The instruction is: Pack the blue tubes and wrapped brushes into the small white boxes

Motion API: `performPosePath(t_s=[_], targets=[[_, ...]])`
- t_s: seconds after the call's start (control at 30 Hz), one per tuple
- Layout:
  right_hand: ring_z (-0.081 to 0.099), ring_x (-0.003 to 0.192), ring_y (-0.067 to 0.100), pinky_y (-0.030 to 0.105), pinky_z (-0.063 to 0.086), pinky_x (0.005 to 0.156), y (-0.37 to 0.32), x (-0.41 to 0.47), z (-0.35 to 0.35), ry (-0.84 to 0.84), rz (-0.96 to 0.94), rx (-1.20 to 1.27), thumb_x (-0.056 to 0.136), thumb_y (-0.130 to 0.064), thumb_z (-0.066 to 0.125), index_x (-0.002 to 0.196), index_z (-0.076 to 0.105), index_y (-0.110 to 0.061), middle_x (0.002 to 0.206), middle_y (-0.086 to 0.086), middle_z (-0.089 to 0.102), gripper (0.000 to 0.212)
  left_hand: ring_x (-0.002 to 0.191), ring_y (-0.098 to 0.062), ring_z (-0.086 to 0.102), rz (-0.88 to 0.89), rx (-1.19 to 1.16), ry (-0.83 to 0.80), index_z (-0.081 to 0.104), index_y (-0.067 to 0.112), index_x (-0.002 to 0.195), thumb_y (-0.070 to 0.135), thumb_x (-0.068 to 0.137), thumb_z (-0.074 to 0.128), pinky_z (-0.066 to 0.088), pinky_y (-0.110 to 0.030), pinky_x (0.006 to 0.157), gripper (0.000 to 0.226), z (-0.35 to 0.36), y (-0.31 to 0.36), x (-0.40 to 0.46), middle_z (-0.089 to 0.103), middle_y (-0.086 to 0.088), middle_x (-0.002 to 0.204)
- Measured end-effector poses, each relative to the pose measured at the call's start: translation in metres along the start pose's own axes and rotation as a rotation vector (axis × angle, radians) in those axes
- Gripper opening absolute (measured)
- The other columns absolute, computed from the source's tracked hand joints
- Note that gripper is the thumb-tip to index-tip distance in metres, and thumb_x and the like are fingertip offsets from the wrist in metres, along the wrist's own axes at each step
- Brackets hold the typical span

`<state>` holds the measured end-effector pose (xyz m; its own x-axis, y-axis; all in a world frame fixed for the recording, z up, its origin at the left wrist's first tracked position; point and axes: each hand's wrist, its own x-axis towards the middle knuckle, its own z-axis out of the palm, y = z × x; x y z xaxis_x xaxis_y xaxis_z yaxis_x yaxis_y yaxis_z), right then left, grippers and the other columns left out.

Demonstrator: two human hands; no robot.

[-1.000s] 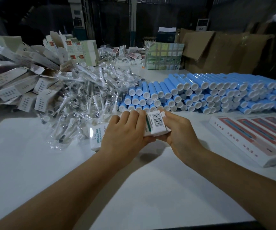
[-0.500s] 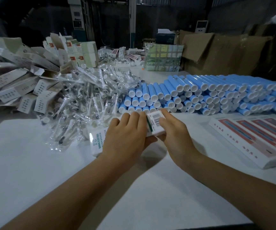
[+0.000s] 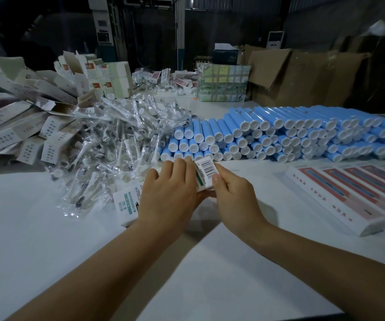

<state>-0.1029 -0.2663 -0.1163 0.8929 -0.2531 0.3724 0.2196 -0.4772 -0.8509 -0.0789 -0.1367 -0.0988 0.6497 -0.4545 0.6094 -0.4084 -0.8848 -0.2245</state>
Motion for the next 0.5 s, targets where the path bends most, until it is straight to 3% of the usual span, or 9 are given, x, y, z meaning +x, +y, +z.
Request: performPosePath(t_s=[0.13,0.27,0.37,0.5], targets=[[0.063,0.099,0.009,0.017,0.054,0.081,0.0005,0.0021,-0.0013,-0.014,0.031,0.044,0.101,-0.021,0.041,0.140,0.047,-0.017,0.113,-0.005,0.065,0.040,0.079,-0.029,0.061,0.007,0.009,-0.022,0.062,-0.001,0.111,0.059,0.085,0.042,0.047,-0.038,0.060,0.068,-0.0003,-0.0008,0.0002,0.065,-0.013,0.093],[0.066,0.098,0.011,0.034,0.056,0.088,-0.0037,0.0080,-0.0022,-0.067,0.164,0.313,0.100,-0.015,0.046,0.137,0.051,-0.017,0.100,-0.014,0.068,0.038,0.080,-0.028,0.062,-0.004,-0.012,-0.055,0.061,0.000,0.112,0.061,0.090,0.023,0.047,-0.038,0.062,0.075,-0.0013,-0.0043,-0.0012,0.065,-0.012,0.094],[0.066,0.098,0.010,0.034,0.056,0.088,-0.0046,0.0095,0.0000,-0.080,0.197,0.341,0.100,-0.017,0.046,0.138,0.050,-0.019,0.104,-0.012,0.068,0.039,0.080,-0.029,0.062,-0.001,0.001,-0.084,0.061,-0.001,0.115,0.060,0.089,0.029,0.047,-0.038,0.063,0.074,-0.0015,-0.0028,-0.0017,0.065,-0.013,0.094],[0.066,0.095,0.010,0.029,0.059,0.077,-0.0036,0.0078,0.0015,-0.096,0.232,0.317,0.100,-0.017,0.045,0.137,0.053,-0.019,0.104,-0.011,0.067,0.038,0.078,-0.028,0.060,0.025,0.029,-0.109,0.063,0.001,0.109,0.058,0.089,0.033,0.045,-0.037,0.062,0.067,-0.0028,0.0017,-0.0012,0.064,-0.011,0.091]])
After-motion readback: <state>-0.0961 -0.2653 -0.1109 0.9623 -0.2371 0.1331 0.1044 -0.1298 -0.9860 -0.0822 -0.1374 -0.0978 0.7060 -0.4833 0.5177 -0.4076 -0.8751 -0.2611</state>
